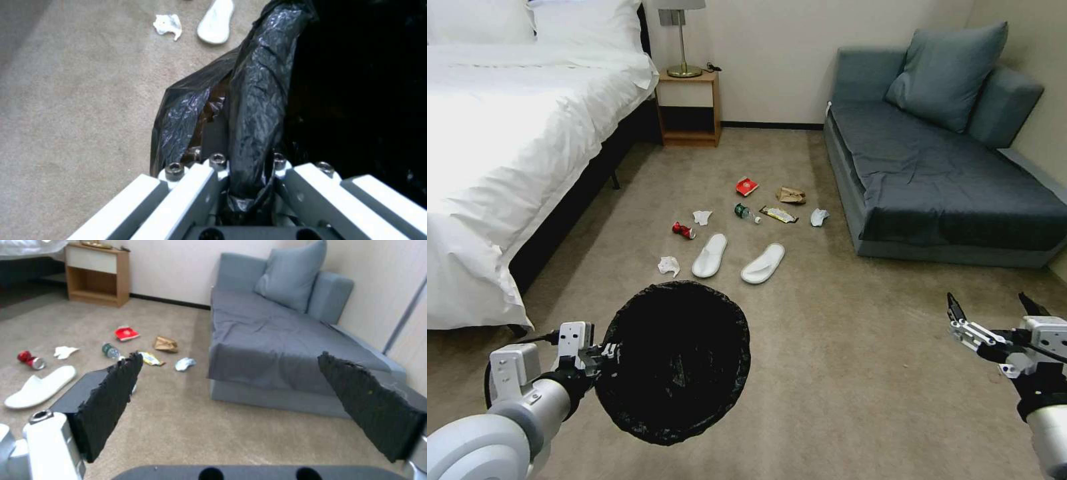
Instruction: Pick up the trash bin, then pick up the garbage on the floor and place it into the trash bin.
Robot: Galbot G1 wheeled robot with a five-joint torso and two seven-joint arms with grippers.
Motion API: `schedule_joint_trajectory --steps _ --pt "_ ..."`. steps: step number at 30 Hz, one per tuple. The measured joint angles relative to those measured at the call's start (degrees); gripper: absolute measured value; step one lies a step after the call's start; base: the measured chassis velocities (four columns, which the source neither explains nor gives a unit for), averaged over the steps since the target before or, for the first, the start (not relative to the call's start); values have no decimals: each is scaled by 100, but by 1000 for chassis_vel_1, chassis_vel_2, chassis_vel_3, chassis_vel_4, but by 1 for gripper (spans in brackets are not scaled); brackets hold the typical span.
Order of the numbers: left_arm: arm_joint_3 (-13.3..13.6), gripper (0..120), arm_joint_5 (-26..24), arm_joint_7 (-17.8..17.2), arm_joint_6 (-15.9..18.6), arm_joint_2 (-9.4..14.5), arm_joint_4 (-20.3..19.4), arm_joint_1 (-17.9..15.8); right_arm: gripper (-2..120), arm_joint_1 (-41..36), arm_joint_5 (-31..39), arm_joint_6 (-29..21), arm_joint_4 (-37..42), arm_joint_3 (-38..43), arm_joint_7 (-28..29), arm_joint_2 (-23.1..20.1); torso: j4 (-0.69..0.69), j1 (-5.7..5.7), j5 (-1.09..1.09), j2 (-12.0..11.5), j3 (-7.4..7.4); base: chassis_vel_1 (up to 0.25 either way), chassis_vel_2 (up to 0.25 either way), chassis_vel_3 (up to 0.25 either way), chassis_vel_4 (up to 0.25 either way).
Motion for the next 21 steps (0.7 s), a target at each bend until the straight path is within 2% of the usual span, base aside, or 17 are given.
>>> schedule_joint_trajectory --steps 10,21 --pt "9 2 187 170 0 -67 0 160 100 10 -62 87 0 -22 -47 18 0 0 0 0 -1 -30 21 28 -28" --pt "7 2 226 229 0 -91 0 172 100 26 -62 142 0 -25 -57 37 0 1 0 0 1 -170 159 163 -158"
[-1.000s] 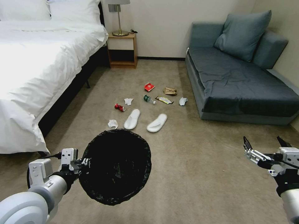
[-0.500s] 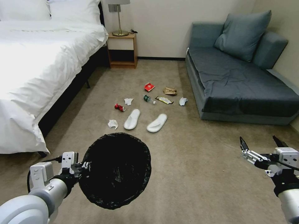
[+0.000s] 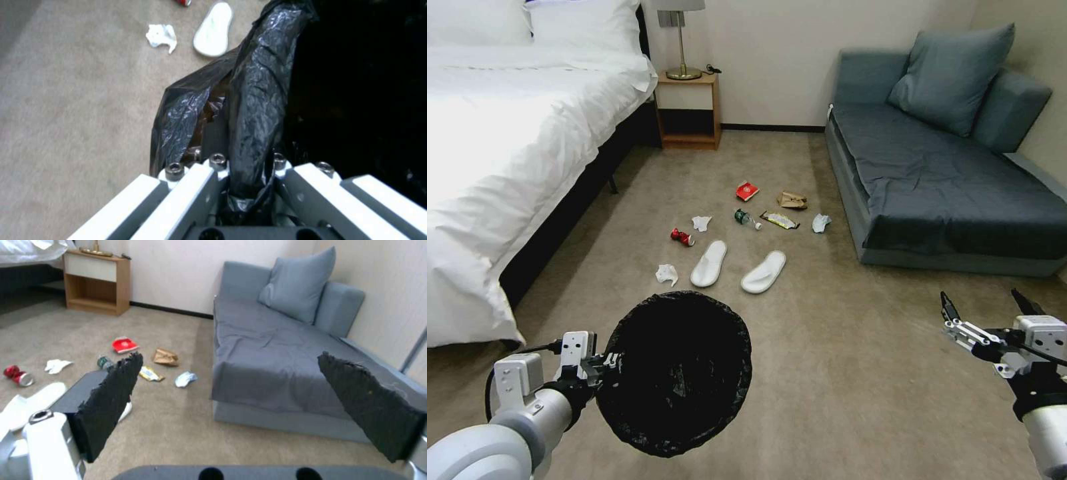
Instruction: Pick up the trash bin, then pick up the garbage on the floor and place it into the trash bin.
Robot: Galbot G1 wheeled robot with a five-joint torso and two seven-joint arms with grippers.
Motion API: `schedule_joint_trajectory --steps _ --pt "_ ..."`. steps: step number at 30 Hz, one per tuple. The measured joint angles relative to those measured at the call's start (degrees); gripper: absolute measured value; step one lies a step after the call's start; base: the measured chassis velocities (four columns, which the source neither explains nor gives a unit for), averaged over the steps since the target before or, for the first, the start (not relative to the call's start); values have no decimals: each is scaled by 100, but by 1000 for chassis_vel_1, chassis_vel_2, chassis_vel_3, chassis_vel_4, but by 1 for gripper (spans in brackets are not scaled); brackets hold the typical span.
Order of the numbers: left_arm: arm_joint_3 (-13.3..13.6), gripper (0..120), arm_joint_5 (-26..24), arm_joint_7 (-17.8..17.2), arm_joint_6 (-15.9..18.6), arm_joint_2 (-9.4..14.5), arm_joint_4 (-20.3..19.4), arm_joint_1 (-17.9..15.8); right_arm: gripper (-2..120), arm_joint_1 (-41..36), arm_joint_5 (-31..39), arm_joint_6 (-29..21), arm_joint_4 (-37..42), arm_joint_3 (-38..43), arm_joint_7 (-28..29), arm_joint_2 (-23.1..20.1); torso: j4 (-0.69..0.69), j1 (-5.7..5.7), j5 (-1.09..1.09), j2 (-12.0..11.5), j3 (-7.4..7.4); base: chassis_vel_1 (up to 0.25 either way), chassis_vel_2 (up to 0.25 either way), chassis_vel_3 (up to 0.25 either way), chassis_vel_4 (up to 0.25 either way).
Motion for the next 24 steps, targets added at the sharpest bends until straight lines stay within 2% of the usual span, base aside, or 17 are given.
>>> schedule_joint_trajectory --steps 13,24 --pt "2 2 124 156 0 -51 0 2 100 9 -47 33 1 -19 -52 19 0 -1 -2 0 -1 -148 168 159 -149" --pt "20 2 180 230 -1 -79 0 -31 100 26 -60 37 1 -43 -55 5 1 -1 0 0 -1 -139 251 255 -146"
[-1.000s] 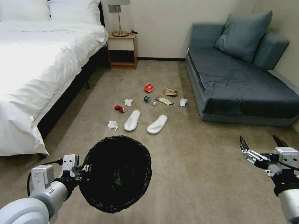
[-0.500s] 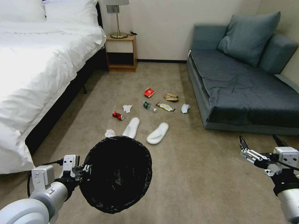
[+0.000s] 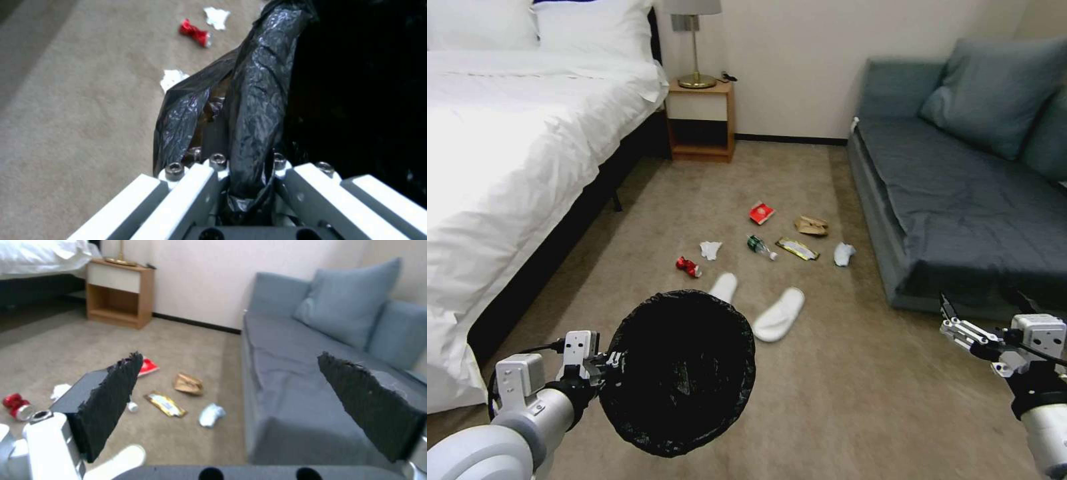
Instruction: Pick up the trash bin, then pick up the garbage on the floor and place it into the trash bin.
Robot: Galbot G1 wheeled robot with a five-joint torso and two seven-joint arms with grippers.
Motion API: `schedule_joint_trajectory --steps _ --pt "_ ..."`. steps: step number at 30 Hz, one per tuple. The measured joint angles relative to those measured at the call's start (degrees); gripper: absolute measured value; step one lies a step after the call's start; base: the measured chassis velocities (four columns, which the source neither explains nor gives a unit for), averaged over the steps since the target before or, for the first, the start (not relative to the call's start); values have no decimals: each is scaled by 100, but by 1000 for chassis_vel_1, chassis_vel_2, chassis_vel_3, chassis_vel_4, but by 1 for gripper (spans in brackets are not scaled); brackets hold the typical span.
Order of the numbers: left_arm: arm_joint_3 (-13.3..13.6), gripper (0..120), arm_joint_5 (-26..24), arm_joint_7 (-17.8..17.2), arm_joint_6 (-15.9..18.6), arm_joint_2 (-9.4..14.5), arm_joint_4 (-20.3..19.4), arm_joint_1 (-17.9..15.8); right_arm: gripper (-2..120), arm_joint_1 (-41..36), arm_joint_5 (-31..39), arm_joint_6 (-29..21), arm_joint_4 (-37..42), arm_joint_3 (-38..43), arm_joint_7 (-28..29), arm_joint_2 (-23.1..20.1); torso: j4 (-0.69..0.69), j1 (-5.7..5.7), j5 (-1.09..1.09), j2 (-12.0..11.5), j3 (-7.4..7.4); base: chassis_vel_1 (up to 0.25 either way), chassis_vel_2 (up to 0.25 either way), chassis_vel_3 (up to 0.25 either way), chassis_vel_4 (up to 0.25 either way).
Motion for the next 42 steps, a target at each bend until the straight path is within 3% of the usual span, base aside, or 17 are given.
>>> schedule_joint_trajectory --steps 26,38,42 --pt "-2 2 206 177 0 -74 0 -67 100 -17 0 17 0 -8 4 -29 2 -1 0 0 0 -87 264 258 -91" --pt "-71 2 140 150 0 -120 0 -196 100 -37 42 -111 0 -105 208 -44 -1 2 0 0 2 -134 125 136 -140" --pt "-153 2 -111 49 0 7 0 -372 100 8 311 -277 -143 -170 369 -176 0 0 -1 0 0 0 0 0 0"
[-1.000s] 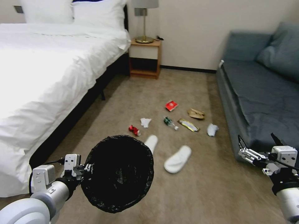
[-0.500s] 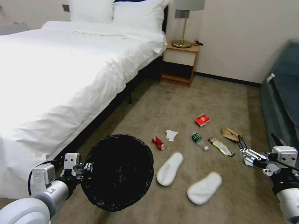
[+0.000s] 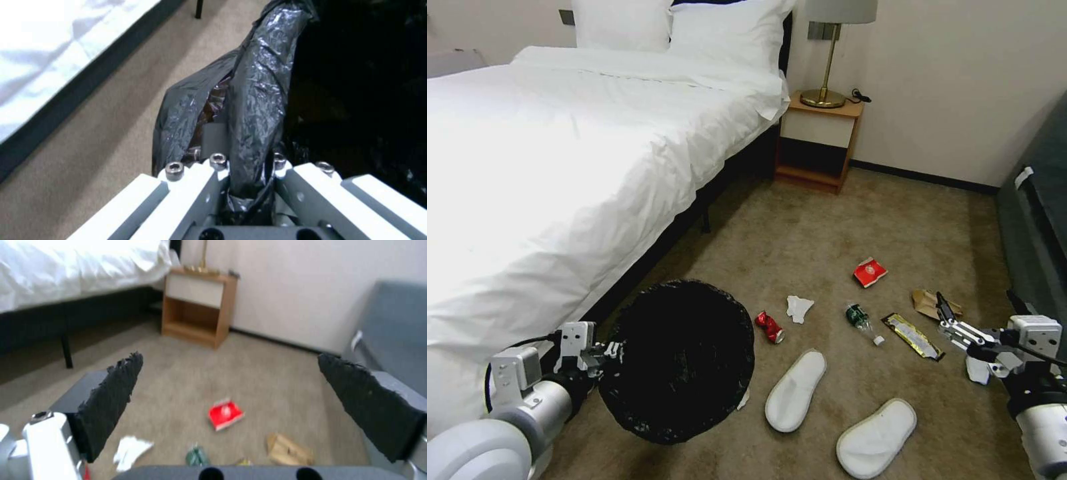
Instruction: Pick up the trash bin, then pick up the garbage on the floor and place it into the trash bin.
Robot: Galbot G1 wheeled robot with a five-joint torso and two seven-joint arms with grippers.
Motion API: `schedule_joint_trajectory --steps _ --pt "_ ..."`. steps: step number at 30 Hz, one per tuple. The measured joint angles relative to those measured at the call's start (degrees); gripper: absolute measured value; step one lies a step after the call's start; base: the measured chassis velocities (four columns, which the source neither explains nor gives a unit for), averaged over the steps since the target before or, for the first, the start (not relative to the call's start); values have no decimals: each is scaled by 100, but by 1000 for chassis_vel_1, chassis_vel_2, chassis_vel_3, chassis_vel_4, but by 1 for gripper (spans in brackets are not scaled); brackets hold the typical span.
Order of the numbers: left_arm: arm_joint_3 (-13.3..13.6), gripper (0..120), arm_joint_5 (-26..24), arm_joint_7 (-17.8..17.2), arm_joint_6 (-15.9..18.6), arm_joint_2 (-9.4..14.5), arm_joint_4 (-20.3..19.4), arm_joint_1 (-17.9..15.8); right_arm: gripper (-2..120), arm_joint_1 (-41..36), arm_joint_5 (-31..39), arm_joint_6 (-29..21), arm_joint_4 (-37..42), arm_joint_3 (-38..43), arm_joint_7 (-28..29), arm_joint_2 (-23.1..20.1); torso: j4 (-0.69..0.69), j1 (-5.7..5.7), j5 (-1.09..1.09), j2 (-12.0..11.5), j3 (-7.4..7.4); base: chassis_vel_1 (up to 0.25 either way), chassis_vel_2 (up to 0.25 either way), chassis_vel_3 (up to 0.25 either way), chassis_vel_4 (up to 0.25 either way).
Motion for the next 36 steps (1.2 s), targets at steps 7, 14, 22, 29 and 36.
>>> schedule_joint_trajectory --steps 7,14,22,29,36 --pt "23 2 -124 -17 0 221 -1 -219 100 -11 605 -455 -616 -398 550 -294 -2 -1 1 0 0 0 0 0 0" --pt "68 2 -365 -92 0 413 -2 -446 100 102 1303 -838 -1252 -972 1149 -503 -2 0 1 -1 0 0 0 0 0" --pt "62 2 -373 -90 0 372 -1 -516 100 388 1886 -1137 -2071 -1819 1947 -509 0 0 0 0 0 0 0 0 0" --pt "35 2 -319 -92 0 338 -1 -532 100 694 2036 -1237 -2694 -2176 2121 -465 0 -1 0 0 1 0 0 0 0" --pt "-73 2 -386 -93 0 376 -1 -579 100 1219 2087 -1272 -3516 -2518 2368 -369 0 0 1 -1 1 0 0 0 0"
